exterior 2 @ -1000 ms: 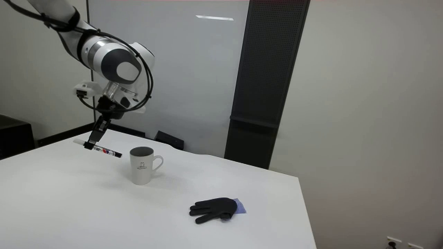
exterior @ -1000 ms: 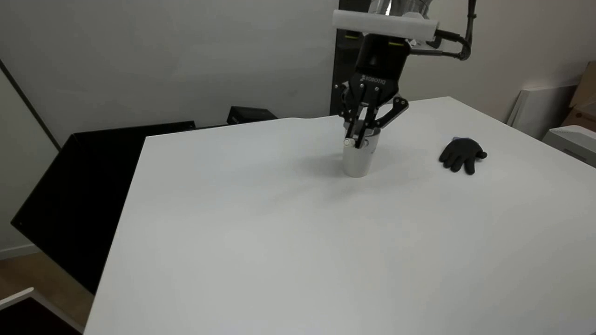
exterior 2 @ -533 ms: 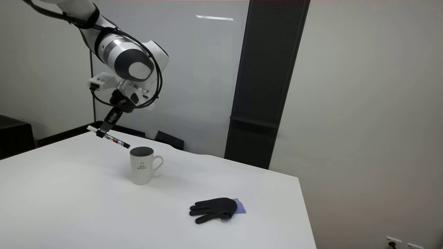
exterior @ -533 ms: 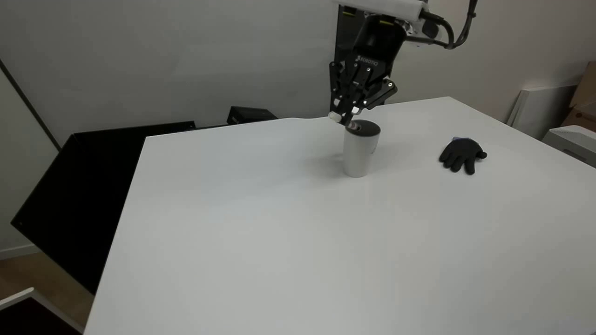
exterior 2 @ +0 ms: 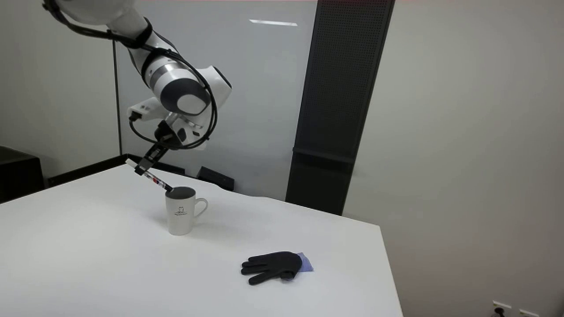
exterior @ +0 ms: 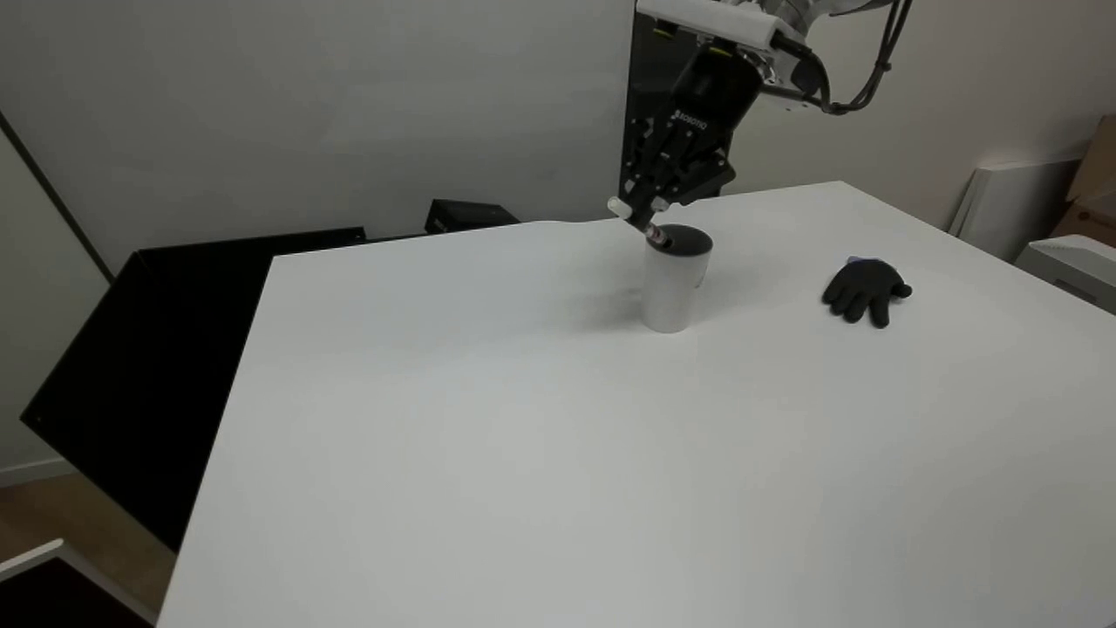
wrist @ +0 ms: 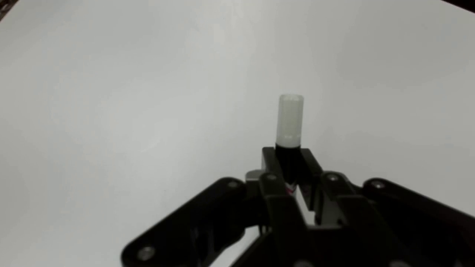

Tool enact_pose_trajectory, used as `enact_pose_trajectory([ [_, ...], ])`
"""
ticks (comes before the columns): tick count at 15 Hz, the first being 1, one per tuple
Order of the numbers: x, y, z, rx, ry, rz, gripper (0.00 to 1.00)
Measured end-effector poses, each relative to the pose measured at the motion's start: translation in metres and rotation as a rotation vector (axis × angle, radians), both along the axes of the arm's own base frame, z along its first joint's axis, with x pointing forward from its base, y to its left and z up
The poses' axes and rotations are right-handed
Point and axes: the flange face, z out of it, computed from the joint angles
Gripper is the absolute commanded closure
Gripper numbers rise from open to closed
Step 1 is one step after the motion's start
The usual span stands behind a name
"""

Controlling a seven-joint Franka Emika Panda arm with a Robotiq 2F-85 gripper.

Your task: Pick up the pen from the table and put it in the cup. Pick up the pen from the cup and put the pen back on the table. Pick up the pen from the table and put it back in the cup.

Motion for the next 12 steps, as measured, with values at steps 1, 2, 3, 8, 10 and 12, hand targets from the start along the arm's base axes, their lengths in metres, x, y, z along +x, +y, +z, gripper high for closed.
enact_pose_trajectory([
  [1, 0.001, -0.005, -0.004, 0.016, 0.002, -0.026, 0.93],
  [2, 0.003, -0.010, -0.008, 0.026, 0.000, -0.051, 0.93],
  [3, 0.004, -0.014, -0.011, 0.036, 0.000, -0.072, 0.93],
  [8, 0.010, -0.024, -0.018, 0.055, -0.022, -0.143, 0.93],
  [10, 0.011, -0.027, -0.019, 0.057, -0.033, -0.165, 0.93],
  [12, 0.012, -0.032, -0.022, 0.065, -0.038, -0.193, 0.93],
])
